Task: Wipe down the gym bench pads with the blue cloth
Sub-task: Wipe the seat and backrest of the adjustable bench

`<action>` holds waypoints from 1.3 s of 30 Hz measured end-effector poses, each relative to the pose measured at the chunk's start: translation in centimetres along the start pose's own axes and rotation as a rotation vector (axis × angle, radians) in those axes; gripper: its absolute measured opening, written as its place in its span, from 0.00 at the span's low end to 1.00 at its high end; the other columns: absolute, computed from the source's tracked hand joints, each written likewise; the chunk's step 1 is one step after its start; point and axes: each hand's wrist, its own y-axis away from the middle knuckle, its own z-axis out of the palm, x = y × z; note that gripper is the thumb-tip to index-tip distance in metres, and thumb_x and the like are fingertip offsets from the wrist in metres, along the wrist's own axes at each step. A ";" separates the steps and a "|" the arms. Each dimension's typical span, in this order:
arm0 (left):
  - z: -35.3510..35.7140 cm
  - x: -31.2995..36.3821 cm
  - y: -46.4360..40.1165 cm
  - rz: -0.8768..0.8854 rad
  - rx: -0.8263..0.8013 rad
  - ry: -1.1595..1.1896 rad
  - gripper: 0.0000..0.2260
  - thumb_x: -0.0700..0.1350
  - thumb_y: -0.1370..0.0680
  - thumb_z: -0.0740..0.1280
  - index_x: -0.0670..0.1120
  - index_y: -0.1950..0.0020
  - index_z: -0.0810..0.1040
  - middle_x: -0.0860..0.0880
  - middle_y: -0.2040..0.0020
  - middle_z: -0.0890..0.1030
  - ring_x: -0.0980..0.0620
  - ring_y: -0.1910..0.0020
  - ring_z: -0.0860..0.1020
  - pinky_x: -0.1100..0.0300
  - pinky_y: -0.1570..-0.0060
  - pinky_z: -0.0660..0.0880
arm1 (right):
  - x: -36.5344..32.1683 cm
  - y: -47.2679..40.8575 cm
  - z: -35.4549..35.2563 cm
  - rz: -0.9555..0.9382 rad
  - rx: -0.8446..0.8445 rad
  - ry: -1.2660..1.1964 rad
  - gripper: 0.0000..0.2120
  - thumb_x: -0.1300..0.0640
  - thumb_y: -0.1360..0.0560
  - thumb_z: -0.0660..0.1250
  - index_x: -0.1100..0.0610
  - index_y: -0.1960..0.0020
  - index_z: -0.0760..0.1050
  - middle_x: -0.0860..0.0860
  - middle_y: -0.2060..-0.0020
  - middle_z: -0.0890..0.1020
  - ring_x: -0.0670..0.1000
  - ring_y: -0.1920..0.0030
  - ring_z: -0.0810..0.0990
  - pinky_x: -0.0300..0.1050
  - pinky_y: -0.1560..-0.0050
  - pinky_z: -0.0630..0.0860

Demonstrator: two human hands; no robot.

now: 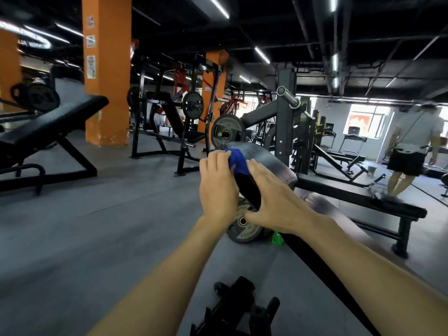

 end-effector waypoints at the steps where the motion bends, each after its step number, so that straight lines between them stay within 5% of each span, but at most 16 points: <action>1: -0.1 -0.4 -0.5 -0.019 0.001 0.010 0.07 0.36 0.20 0.67 0.41 0.42 0.76 0.46 0.43 0.77 0.44 0.47 0.72 0.48 0.54 0.76 | 0.1 -0.6 0.1 -0.003 0.002 -0.005 0.54 0.43 0.34 0.71 0.53 0.18 0.45 0.49 0.19 0.53 0.45 0.19 0.48 0.49 0.21 0.55; 8: -1.1 -1.4 4.3 0.200 -0.126 0.070 0.10 0.34 0.22 0.69 0.40 0.41 0.78 0.45 0.40 0.79 0.44 0.45 0.74 0.53 0.48 0.74 | 1.7 0.4 1.4 -0.041 0.039 0.021 0.51 0.45 0.31 0.73 0.54 0.18 0.48 0.44 0.19 0.52 0.38 0.21 0.46 0.33 0.24 0.47; 15: 0.0 -4.1 -6.7 -0.163 -0.125 0.153 0.09 0.39 0.18 0.65 0.45 0.39 0.80 0.49 0.44 0.81 0.48 0.43 0.76 0.50 0.41 0.74 | 1.9 0.7 0.9 0.009 0.052 -0.086 0.46 0.49 0.28 0.74 0.47 0.18 0.51 0.36 0.21 0.53 0.34 0.22 0.47 0.37 0.23 0.51; 22: -2.1 -3.2 -1.5 0.141 -0.134 0.125 0.11 0.34 0.22 0.67 0.42 0.40 0.79 0.49 0.41 0.79 0.52 0.45 0.72 0.68 0.44 0.67 | 1.7 0.9 1.3 -0.003 0.065 -0.037 0.46 0.47 0.28 0.72 0.50 0.18 0.51 0.40 0.20 0.54 0.36 0.22 0.48 0.40 0.22 0.52; 27: -0.1 -3.2 -6.6 -0.222 -0.110 0.181 0.08 0.38 0.18 0.66 0.45 0.40 0.80 0.50 0.46 0.80 0.51 0.46 0.76 0.53 0.42 0.75 | 1.7 1.0 1.0 0.013 0.072 -0.044 0.45 0.48 0.29 0.72 0.49 0.18 0.52 0.40 0.20 0.54 0.35 0.22 0.47 0.38 0.22 0.52; 31: -0.2 -1.6 -1.4 0.000 -0.010 0.154 0.09 0.34 0.21 0.68 0.42 0.41 0.79 0.52 0.45 0.76 0.51 0.47 0.71 0.68 0.43 0.68 | 1.6 1.7 1.4 0.011 0.081 0.043 0.49 0.45 0.30 0.72 0.50 0.18 0.47 0.42 0.19 0.52 0.38 0.21 0.47 0.39 0.22 0.53; 36: 0.4 -0.3 3.3 0.263 -0.054 0.076 0.12 0.32 0.22 0.69 0.37 0.38 0.80 0.42 0.40 0.79 0.42 0.43 0.74 0.56 0.38 0.72 | 2.2 3.8 1.1 0.137 0.083 0.072 0.50 0.40 0.30 0.71 0.48 0.19 0.45 0.42 0.19 0.51 0.41 0.21 0.51 0.35 0.30 0.54; 39: 0.0 -0.4 3.9 0.358 -0.101 0.025 0.12 0.34 0.21 0.70 0.35 0.38 0.80 0.40 0.40 0.80 0.40 0.45 0.75 0.57 0.39 0.72 | 2.5 5.2 0.8 0.148 0.063 0.076 0.48 0.40 0.30 0.70 0.48 0.19 0.46 0.43 0.19 0.52 0.42 0.21 0.52 0.36 0.28 0.54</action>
